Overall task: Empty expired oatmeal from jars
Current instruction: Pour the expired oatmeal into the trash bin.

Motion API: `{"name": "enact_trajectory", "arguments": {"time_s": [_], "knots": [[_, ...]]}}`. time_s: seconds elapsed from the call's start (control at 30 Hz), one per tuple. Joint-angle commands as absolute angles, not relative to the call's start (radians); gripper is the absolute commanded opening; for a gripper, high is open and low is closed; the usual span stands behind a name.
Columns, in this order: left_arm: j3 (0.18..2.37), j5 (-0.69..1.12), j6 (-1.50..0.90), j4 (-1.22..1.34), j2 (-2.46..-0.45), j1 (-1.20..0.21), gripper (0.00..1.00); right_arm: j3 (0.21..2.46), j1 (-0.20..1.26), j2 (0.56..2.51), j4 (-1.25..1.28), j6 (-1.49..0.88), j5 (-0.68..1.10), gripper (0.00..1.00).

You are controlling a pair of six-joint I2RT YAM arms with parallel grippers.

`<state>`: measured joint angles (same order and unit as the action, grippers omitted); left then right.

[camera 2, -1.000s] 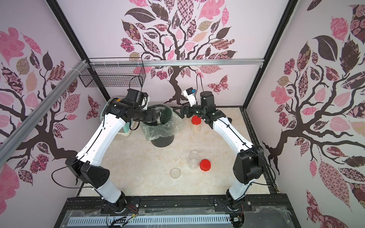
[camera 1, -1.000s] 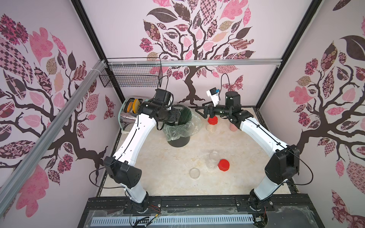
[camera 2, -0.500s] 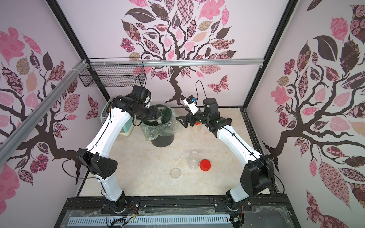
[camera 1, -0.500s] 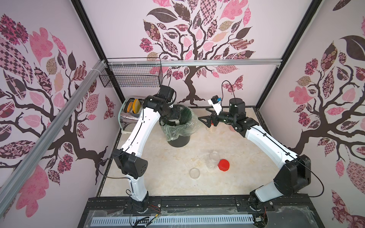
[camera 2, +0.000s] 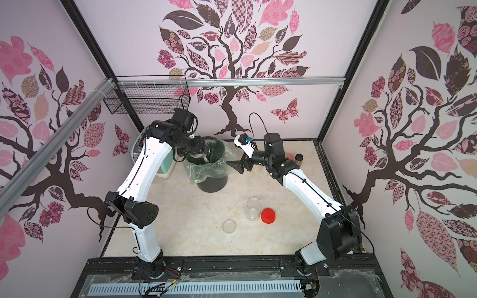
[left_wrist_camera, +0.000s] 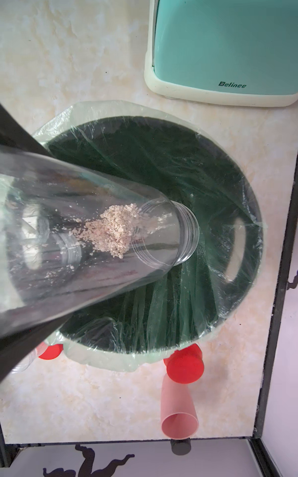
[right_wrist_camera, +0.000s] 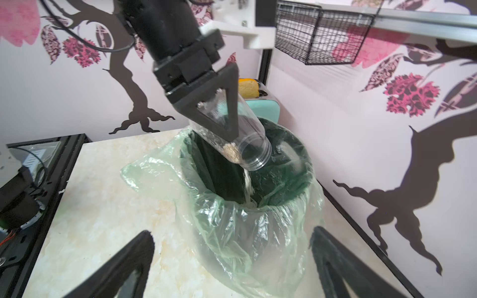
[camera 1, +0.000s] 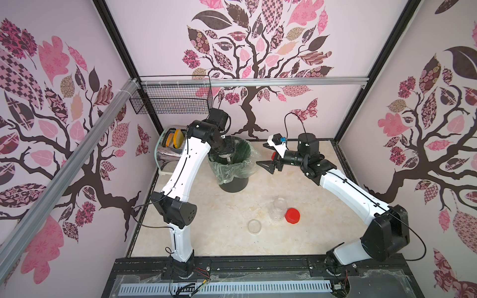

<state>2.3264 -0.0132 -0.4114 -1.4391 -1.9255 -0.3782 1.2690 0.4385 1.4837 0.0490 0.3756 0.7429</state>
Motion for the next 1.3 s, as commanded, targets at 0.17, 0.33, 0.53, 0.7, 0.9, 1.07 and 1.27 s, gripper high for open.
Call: {"name": "enact_trajectory", "arguments": {"time_s": [0.17,0.33,0.53,0.7,0.9,1.07,1.27], "knots": [[2.313,0.001,-0.405,-1.432,-1.882,-0.365,0.00,1.291,0.462,1.462,0.003,0.459,0.816,0.97],[2.313,0.050,-0.393,-1.419,-1.865,-0.365,0.00,1.270,0.492,1.443,-0.070,0.522,0.845,0.98],[2.312,0.082,-0.417,-1.389,-1.824,-0.369,0.00,1.256,0.506,1.427,-0.081,0.533,0.837,1.00],[2.213,0.068,-0.454,-1.297,-1.733,-0.380,0.00,1.255,0.521,1.421,-0.127,0.563,0.857,1.00],[2.226,0.102,-0.478,-1.329,-1.759,-0.397,0.00,1.251,0.526,1.431,-0.116,0.554,0.822,1.00],[2.313,0.112,-0.517,-1.406,-1.819,-0.413,0.00,1.243,0.525,1.427,-0.148,0.565,0.795,1.00],[2.333,0.150,-0.638,-1.418,-1.826,-0.396,0.00,1.244,0.526,1.418,-0.213,0.567,0.744,1.00]]}}
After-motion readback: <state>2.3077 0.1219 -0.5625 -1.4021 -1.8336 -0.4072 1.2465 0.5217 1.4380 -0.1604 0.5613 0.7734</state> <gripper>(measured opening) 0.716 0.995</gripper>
